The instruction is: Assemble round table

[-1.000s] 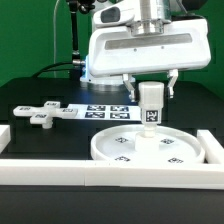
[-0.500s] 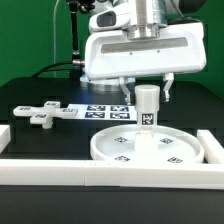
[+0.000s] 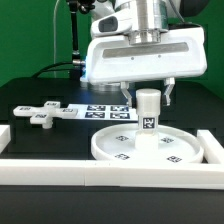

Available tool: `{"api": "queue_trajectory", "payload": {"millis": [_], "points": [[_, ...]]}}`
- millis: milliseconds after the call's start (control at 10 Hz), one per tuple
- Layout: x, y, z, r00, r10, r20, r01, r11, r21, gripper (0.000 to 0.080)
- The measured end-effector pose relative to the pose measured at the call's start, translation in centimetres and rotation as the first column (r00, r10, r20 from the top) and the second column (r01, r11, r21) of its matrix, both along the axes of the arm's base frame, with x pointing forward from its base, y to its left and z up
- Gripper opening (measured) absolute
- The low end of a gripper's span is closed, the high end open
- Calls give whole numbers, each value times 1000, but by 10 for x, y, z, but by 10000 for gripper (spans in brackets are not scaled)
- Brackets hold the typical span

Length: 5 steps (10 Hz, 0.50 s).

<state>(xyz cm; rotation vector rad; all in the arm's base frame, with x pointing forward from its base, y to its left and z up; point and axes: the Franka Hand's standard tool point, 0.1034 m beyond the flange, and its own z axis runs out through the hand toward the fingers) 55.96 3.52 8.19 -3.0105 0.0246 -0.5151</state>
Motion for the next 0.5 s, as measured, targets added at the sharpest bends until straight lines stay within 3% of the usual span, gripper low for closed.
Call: {"api": "queue_trajectory", "payload": {"millis": [500], "points": [[6, -3, 0, 999, -9, 40, 10, 1000, -9, 410]]}}
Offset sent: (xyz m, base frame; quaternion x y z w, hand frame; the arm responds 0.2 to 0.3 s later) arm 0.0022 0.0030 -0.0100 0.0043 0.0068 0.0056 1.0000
